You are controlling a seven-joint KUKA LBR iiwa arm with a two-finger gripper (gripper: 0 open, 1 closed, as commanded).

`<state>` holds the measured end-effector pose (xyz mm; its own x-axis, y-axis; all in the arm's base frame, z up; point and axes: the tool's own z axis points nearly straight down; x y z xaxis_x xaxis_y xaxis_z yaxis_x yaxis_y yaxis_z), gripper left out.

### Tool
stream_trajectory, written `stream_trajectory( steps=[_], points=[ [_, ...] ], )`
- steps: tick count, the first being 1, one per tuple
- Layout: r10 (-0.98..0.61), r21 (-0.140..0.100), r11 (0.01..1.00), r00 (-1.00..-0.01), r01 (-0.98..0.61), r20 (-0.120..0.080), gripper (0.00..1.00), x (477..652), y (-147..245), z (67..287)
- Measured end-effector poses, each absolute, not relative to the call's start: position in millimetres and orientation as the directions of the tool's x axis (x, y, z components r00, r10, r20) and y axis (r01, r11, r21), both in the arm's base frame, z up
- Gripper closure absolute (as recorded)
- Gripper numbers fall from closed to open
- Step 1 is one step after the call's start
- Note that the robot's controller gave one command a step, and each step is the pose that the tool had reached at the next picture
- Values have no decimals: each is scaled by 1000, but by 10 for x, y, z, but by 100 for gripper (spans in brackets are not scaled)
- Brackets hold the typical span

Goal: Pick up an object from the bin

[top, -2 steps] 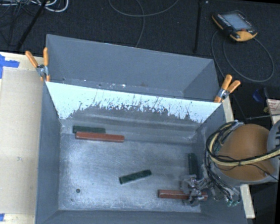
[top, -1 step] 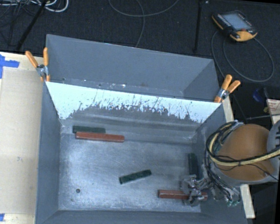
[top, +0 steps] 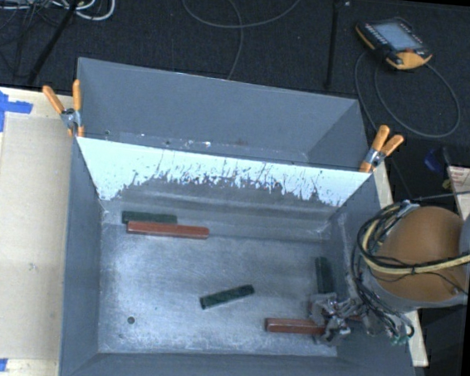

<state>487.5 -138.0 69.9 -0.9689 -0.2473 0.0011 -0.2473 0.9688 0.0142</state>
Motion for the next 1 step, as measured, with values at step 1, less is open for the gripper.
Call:
stream_trajectory(
  steps=[1],
  points=[
    [-248,-1,969,-969,-248,-4,100,5044,-1334,2413]
  ],
)
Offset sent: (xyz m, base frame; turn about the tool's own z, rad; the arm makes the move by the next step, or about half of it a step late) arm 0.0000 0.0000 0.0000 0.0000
